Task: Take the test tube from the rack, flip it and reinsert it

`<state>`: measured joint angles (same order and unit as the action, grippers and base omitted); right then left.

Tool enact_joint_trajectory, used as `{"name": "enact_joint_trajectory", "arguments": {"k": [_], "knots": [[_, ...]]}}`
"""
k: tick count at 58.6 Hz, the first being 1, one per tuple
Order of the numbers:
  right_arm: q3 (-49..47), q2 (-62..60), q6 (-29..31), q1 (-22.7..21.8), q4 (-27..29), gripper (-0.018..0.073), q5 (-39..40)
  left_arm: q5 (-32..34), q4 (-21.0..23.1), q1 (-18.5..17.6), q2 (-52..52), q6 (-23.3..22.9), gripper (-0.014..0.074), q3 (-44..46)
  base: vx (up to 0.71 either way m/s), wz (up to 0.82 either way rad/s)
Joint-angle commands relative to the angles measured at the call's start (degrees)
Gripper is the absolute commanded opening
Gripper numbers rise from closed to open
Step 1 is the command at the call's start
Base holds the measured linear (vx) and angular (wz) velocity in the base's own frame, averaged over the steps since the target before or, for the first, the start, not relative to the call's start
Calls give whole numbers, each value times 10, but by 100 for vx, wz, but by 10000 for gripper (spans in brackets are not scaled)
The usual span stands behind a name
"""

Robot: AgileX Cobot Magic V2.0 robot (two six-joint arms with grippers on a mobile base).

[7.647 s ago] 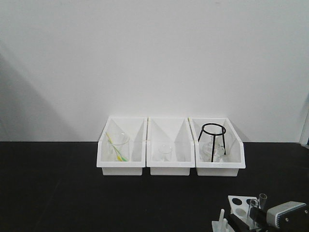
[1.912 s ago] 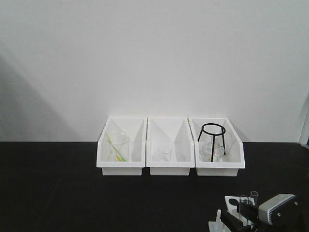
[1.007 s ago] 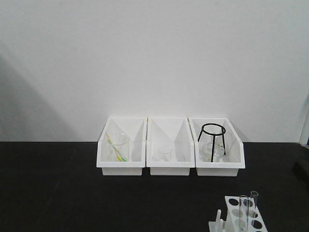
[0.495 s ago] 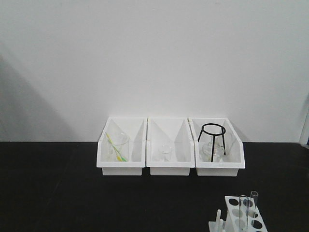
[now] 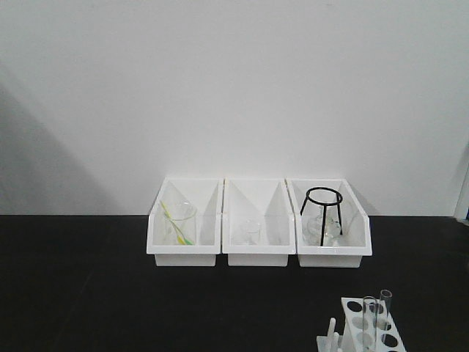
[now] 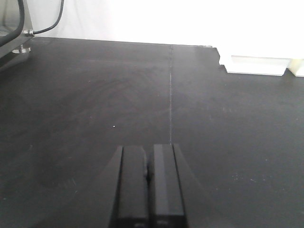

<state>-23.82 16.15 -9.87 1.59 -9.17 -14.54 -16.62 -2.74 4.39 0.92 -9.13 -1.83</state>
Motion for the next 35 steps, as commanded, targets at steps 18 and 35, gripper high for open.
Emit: {"name": "enact_joint_trajectory", "arguments": {"k": [18, 35], "knots": [[173, -153, 28, -4, 12, -13, 114, 50, 3, -4, 6, 0, -6, 0, 0, 0], [256, -174, 29, -4, 75, -12, 100, 50, 3, -4, 6, 0, -6, 0, 0, 0]]}}
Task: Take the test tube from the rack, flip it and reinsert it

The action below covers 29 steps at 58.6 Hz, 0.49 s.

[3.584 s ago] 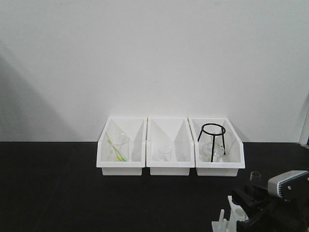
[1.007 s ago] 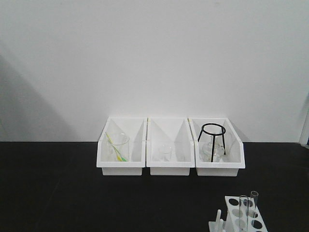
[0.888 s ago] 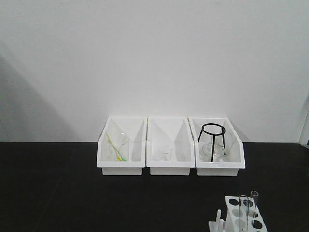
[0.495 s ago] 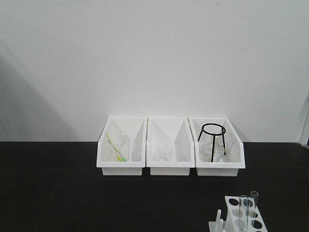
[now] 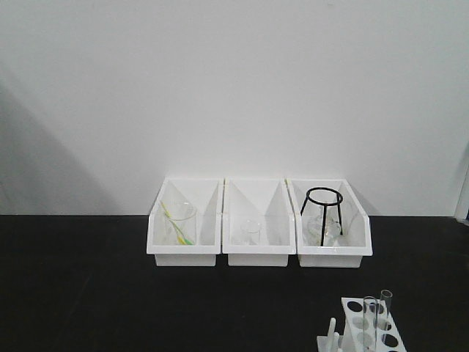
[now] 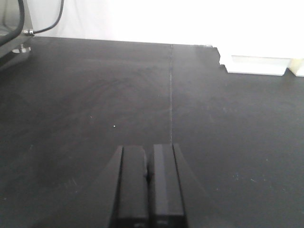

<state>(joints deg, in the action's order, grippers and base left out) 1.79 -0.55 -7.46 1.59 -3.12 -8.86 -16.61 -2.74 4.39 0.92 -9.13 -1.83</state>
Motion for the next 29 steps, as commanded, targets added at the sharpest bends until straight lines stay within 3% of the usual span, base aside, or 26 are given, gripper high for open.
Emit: {"name": "enact_joint_trajectory", "arguments": {"k": [1, 29], "knots": [[0, -7, 5, -4, 14, -12, 44, 50, 3, -4, 6, 0, -6, 0, 0, 0], [0, -7, 4, -4, 14, -12, 43, 50, 3, -4, 6, 0, -6, 0, 0, 0]]}}
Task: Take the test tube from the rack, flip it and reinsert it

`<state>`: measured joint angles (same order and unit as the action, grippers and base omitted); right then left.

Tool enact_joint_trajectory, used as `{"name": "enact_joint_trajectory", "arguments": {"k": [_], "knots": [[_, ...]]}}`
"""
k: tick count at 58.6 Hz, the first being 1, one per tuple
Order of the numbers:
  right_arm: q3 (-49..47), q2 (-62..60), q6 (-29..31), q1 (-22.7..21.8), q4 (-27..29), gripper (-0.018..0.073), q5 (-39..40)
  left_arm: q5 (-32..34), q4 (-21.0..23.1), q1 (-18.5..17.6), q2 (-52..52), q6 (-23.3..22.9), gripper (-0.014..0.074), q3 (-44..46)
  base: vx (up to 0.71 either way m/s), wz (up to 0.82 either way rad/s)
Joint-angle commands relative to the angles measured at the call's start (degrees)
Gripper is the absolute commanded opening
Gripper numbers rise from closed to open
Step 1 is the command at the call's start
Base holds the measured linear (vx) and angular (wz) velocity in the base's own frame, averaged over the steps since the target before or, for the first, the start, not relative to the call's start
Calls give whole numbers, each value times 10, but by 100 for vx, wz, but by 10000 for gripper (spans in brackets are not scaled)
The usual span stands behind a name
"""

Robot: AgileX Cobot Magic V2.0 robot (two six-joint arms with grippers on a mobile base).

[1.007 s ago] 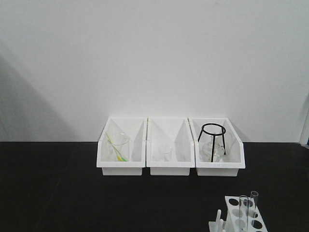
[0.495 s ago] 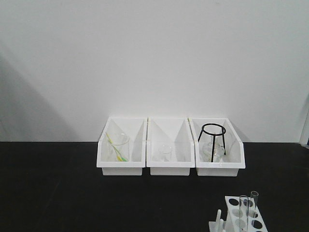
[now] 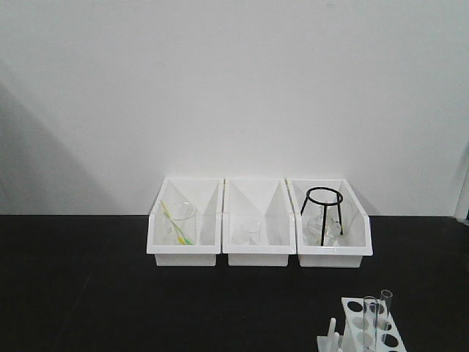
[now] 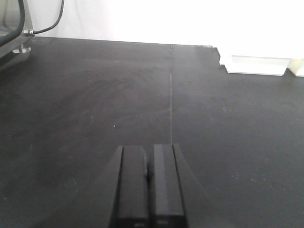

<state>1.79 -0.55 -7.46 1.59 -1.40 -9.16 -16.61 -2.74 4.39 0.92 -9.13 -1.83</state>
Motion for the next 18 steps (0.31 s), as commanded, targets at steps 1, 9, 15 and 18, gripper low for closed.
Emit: {"name": "enact_joint_trajectory", "arguments": {"k": [1, 9, 15, 18], "knots": [[0, -7, 4, -4, -3, -12, 46, 50, 3, -4, 6, 0, -6, 0, 0, 0], [0, -7, 4, -4, -3, -12, 46, 50, 3, -4, 6, 0, -6, 0, 0, 0], [0, -7, 4, -4, -3, -12, 46, 50, 3, -4, 6, 0, -6, 0, 0, 0], [0, -7, 4, -4, -3, -12, 46, 50, 3, -4, 6, 0, -6, 0, 0, 0]]}}
